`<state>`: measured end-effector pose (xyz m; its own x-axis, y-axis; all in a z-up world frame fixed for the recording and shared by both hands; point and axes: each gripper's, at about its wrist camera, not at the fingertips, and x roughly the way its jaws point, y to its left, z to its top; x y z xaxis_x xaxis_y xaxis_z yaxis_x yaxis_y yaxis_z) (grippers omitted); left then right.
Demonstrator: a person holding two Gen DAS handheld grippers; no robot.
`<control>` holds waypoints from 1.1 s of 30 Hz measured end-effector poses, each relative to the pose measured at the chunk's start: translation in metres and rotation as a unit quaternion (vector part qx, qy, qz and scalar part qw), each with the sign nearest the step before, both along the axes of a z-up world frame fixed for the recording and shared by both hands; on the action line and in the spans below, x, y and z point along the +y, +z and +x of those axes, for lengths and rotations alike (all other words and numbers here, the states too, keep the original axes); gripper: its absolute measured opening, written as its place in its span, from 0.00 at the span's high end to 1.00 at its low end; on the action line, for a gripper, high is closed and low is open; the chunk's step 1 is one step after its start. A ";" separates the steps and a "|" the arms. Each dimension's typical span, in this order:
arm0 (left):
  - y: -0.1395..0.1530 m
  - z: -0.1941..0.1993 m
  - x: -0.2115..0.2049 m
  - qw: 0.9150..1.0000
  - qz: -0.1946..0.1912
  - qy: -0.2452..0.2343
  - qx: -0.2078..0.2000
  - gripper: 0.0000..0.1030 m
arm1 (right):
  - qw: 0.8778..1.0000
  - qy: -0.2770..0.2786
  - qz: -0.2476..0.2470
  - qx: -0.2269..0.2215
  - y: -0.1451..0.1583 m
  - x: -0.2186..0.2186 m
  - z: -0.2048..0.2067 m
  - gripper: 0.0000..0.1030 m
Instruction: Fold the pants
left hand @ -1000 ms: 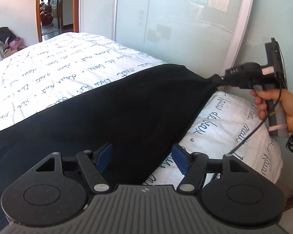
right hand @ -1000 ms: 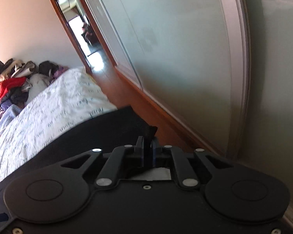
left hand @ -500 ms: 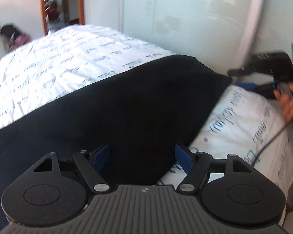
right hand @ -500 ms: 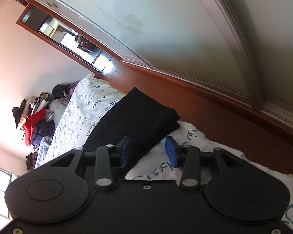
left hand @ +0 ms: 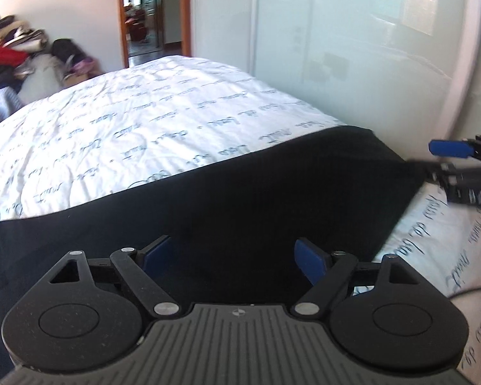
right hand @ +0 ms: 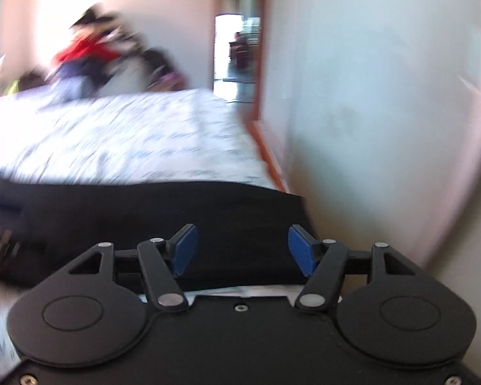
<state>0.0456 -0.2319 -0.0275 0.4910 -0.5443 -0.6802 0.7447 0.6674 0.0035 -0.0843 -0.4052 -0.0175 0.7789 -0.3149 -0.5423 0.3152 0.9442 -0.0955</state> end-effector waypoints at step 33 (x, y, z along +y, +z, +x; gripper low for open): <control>0.006 0.021 0.118 0.983 0.040 0.171 -0.051 0.09 | 0.990 0.109 0.089 0.012 0.006 0.062 0.050 0.16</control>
<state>0.0670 -0.1138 -0.0218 0.7041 -0.2826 -0.6514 0.4696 0.8735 0.1287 -0.0339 -0.3427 -0.0113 0.8042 -0.0380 -0.5932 0.1012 0.9921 0.0736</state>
